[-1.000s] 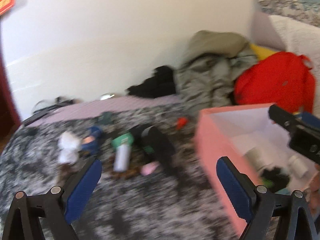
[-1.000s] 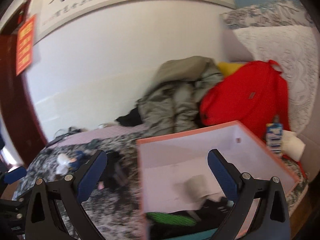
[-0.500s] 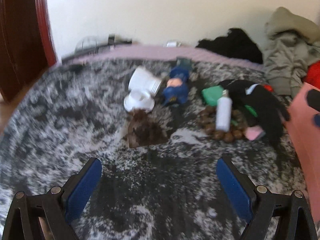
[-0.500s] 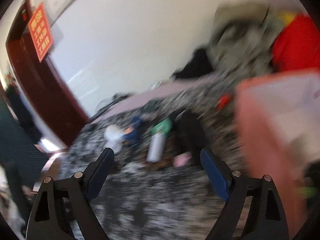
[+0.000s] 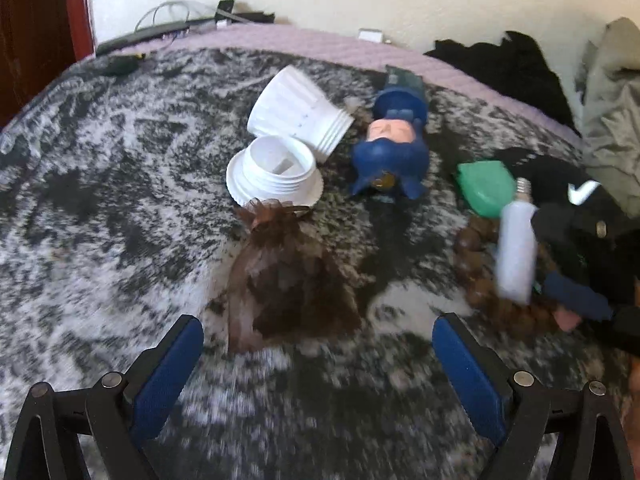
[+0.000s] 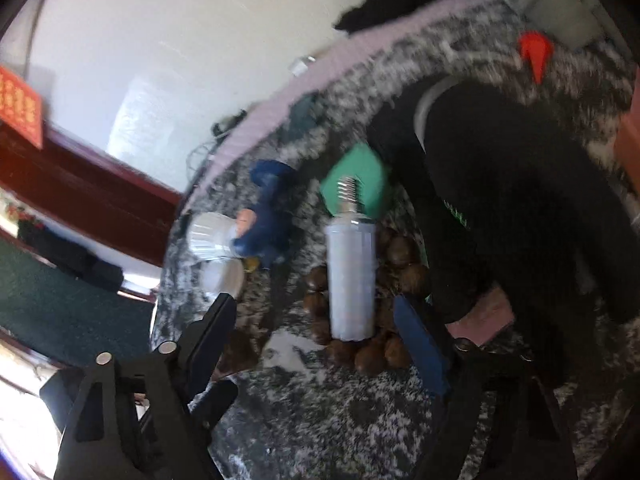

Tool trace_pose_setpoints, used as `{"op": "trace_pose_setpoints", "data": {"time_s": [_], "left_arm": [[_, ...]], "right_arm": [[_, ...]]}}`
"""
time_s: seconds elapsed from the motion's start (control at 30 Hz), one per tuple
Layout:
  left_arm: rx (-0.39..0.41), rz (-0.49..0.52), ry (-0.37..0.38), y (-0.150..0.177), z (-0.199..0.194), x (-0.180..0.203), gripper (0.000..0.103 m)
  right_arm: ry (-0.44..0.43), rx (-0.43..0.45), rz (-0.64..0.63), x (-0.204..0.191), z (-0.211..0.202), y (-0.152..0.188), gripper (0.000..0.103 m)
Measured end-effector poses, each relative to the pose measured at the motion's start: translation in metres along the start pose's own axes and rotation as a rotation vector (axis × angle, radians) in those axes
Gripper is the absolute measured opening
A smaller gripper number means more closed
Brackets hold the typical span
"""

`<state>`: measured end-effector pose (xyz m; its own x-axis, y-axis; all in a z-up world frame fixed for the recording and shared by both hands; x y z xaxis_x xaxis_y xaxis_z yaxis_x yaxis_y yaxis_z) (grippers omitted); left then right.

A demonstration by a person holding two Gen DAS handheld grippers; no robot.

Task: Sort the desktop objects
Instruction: 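Grasp the brown mesh pouch with the left tool while the right tool grasps the white spray bottle, then carry the mesh pouch and white bottle over the pink box and release both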

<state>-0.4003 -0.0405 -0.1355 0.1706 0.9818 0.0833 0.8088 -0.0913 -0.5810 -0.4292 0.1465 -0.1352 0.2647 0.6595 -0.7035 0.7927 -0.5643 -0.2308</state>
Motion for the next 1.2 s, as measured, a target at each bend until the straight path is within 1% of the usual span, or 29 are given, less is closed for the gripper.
{"op": "trace_pose_setpoints", "data": {"time_s": [0.1,0.17,0.2,0.23,0.27,0.3,0.33,0.37,0.4,0.53,0.67,0.87,1.0,1.2], "left_arm": [[-0.019,-0.009,-0.014,-0.001,0.017,-0.002,0.096],[-0.016,0.015,-0.046,-0.001,0.023,0.001,0.096],[-0.010,0.025,-0.062,-0.002,0.024,0.003,0.094],[-0.003,0.028,-0.072,-0.001,0.022,0.003,0.089],[0.004,0.030,-0.083,-0.001,0.021,0.003,0.067],[0.011,0.032,-0.093,-0.001,0.019,0.004,0.046],[0.018,0.020,-0.085,-0.001,0.017,0.002,0.040],[0.026,-0.012,-0.051,-0.002,0.014,-0.001,0.028],[0.032,-0.036,-0.030,-0.001,0.010,-0.004,0.025],[0.052,-0.089,-0.018,0.005,-0.009,-0.014,0.021],[0.082,-0.099,-0.013,0.013,-0.040,-0.012,0.020],[0.124,-0.079,-0.026,0.025,-0.088,-0.010,0.020],[0.153,-0.061,-0.033,0.035,-0.121,-0.008,0.020],[0.189,-0.034,-0.036,0.051,-0.163,-0.004,0.020]], "right_arm": [[0.029,-0.007,0.005,0.002,0.015,0.002,0.080],[0.046,0.007,-0.017,-0.001,0.019,0.000,0.080],[0.054,0.012,-0.033,-0.004,0.021,-0.001,0.077],[0.053,0.010,-0.042,-0.005,0.023,-0.001,0.072],[0.050,0.004,-0.048,-0.005,0.024,-0.001,0.057],[0.068,0.005,-0.047,-0.002,0.026,-0.002,0.032],[0.068,0.004,-0.030,0.003,0.026,-0.002,0.030],[0.054,-0.001,-0.013,0.006,0.026,-0.003,0.030],[0.040,-0.005,0.007,0.008,0.024,-0.004,0.029],[0.016,0.004,0.008,0.004,0.007,-0.003,0.028],[-0.026,0.005,-0.008,-0.008,-0.016,0.005,0.027],[-0.081,-0.005,-0.027,-0.022,-0.046,0.031,0.027],[-0.142,-0.023,-0.021,-0.036,-0.058,0.051,0.027],[-0.183,0.023,-0.090,-0.049,-0.107,0.076,0.027]]}}
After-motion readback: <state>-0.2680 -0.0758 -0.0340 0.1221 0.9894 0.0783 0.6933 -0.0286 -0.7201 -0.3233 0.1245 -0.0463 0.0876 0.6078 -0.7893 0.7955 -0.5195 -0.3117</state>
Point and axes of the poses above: each gripper's, at about its wrist camera, not at the fingertips, and z roughly the way its jaws point, x to its right, y to its underside, the point moved 5 cm from there along z, roughly the way its jaws point, and after that the axes turned 10 degrees about z, right-handed, at the moved point
